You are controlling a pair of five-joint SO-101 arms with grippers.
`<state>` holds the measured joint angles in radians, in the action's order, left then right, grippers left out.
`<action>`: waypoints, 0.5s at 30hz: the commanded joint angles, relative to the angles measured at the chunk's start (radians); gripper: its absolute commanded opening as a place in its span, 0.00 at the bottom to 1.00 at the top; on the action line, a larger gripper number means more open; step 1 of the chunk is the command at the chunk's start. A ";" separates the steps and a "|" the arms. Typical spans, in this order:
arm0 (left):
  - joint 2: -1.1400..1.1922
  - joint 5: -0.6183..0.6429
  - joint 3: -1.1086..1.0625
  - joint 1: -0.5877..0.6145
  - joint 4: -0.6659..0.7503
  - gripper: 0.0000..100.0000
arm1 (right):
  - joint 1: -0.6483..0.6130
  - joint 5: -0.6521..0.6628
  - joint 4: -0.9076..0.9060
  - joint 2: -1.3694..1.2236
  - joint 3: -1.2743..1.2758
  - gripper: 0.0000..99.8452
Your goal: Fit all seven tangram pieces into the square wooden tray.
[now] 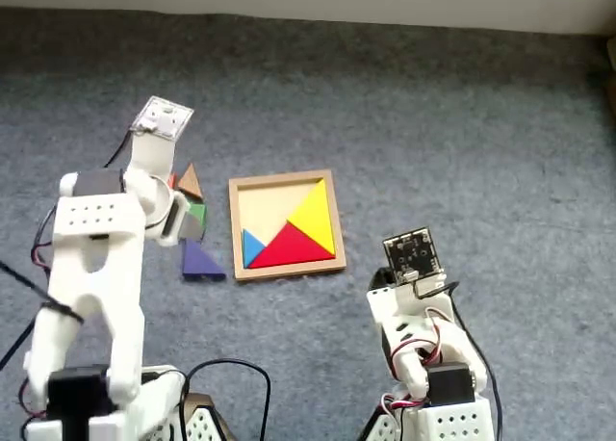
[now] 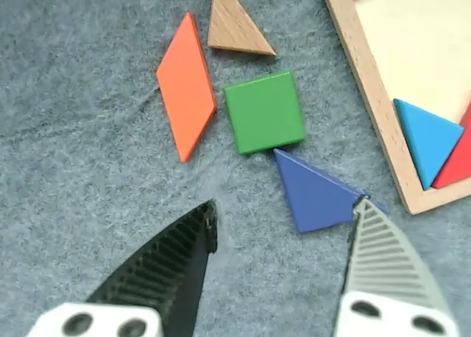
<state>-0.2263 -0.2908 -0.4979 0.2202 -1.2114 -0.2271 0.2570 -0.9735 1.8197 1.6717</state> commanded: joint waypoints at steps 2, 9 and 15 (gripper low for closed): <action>0.200 0.043 0.180 0.010 0.014 0.29 | 0.005 -0.009 0.002 0.016 0.081 0.01; 0.449 0.077 0.369 0.004 0.014 0.29 | -0.036 -0.008 0.002 0.016 0.081 0.01; 0.588 0.077 0.464 0.004 0.006 0.29 | -0.039 -0.008 0.002 0.016 0.081 0.01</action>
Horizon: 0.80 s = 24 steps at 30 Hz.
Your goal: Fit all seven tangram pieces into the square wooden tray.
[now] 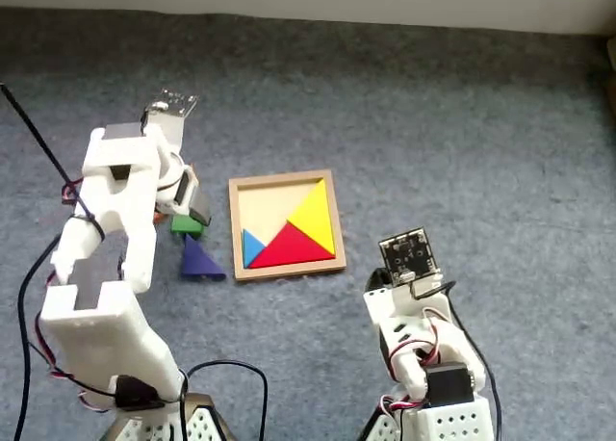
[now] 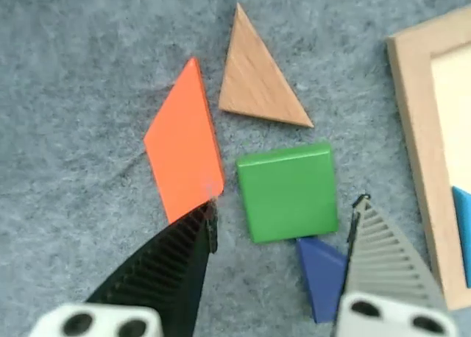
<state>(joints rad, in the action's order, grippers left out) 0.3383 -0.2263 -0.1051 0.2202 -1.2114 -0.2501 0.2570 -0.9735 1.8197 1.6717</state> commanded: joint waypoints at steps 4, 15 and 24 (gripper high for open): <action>0.082 0.011 0.093 0.002 0.006 0.29 | -0.016 -0.008 0.002 0.016 0.081 0.01; 0.111 0.008 0.093 -0.018 -0.034 0.26 | -0.016 -0.008 0.002 0.016 0.081 0.01; 0.113 0.012 0.082 -0.091 -0.086 0.24 | -0.016 -0.008 0.002 0.016 0.081 0.01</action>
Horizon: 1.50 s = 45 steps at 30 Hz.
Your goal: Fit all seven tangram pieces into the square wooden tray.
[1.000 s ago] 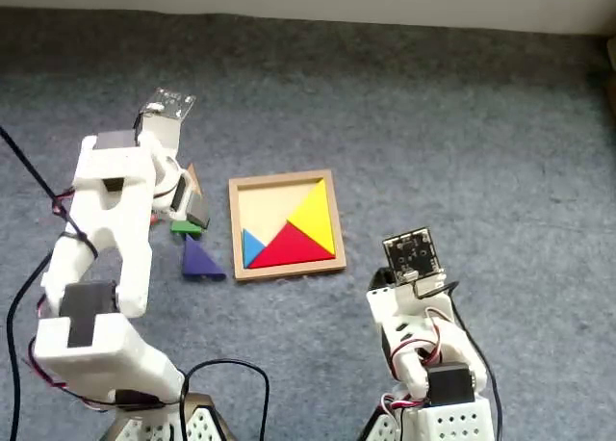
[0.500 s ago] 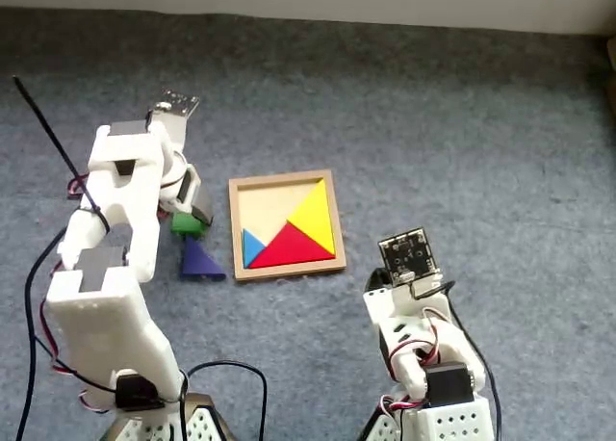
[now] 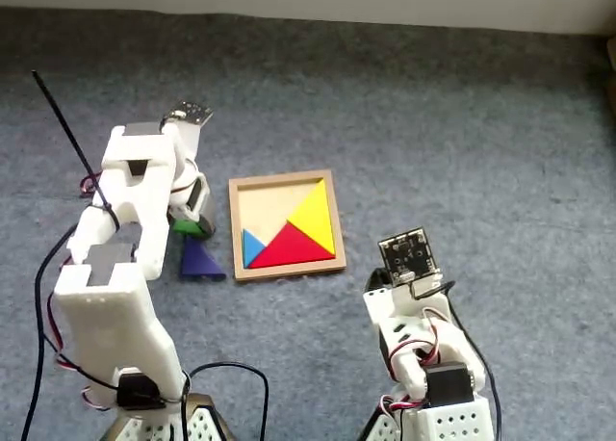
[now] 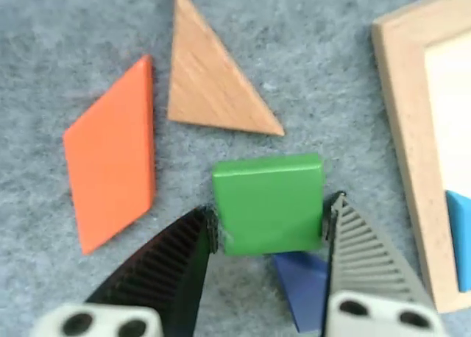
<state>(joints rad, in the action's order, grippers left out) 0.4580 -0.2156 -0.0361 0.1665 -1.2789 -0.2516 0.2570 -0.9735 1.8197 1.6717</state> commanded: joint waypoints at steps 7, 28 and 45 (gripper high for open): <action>-0.015 0.002 0.013 -0.042 -0.020 0.17 | -0.013 -0.008 0.002 0.016 0.081 0.01; -0.412 0.087 -0.005 -0.232 -0.318 0.16 | -0.002 -0.008 0.002 0.016 0.081 0.01; -0.509 0.086 -0.300 -0.476 0.112 0.16 | 0.024 -0.008 0.002 0.016 0.076 0.01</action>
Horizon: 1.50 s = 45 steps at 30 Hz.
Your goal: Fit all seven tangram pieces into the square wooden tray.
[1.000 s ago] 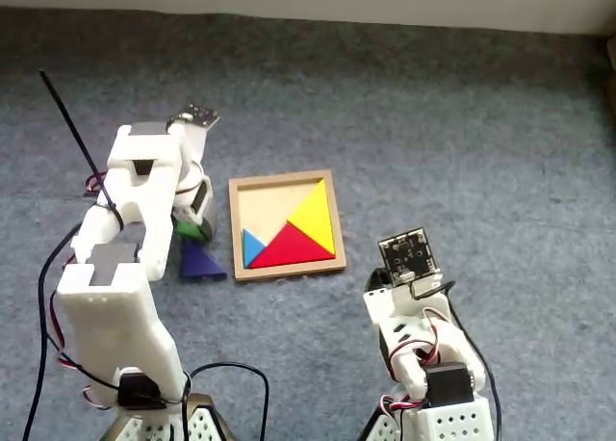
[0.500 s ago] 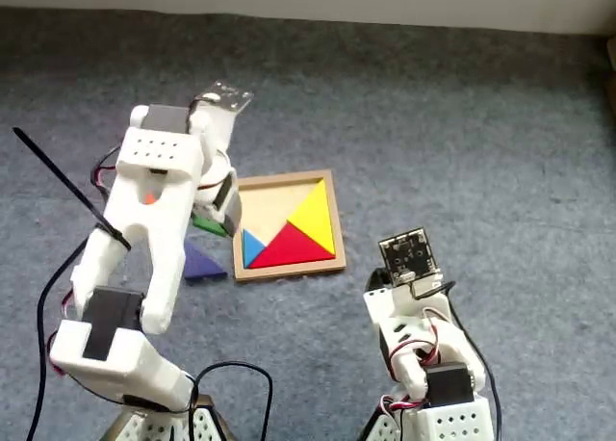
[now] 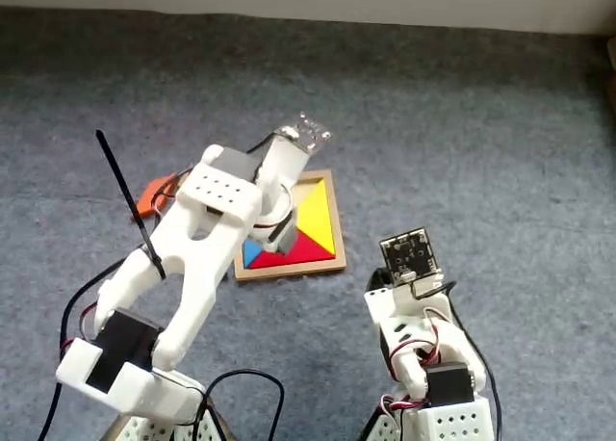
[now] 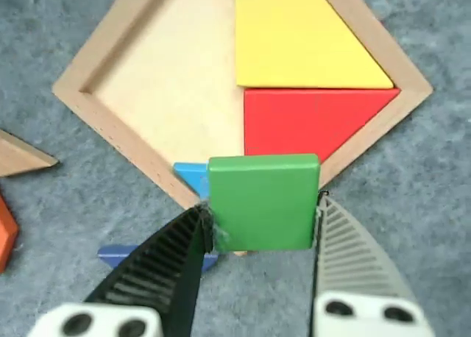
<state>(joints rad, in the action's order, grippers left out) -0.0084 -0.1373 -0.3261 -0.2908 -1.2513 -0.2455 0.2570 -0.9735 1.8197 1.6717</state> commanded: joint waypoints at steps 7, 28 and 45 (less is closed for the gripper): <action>-0.038 0.003 -0.070 0.022 0.224 0.16 | 0.015 -0.008 0.002 0.016 0.076 0.01; 0.291 -0.094 0.159 0.117 0.057 0.29 | 0.013 -0.008 0.002 0.016 0.076 0.01; 0.150 -0.035 0.163 0.111 0.017 0.28 | 0.013 -0.008 0.002 0.016 0.077 0.01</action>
<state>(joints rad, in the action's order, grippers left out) 0.2371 -0.1864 -0.1864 -0.1788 -1.2206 -0.2455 0.2570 -0.9735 1.8197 1.6717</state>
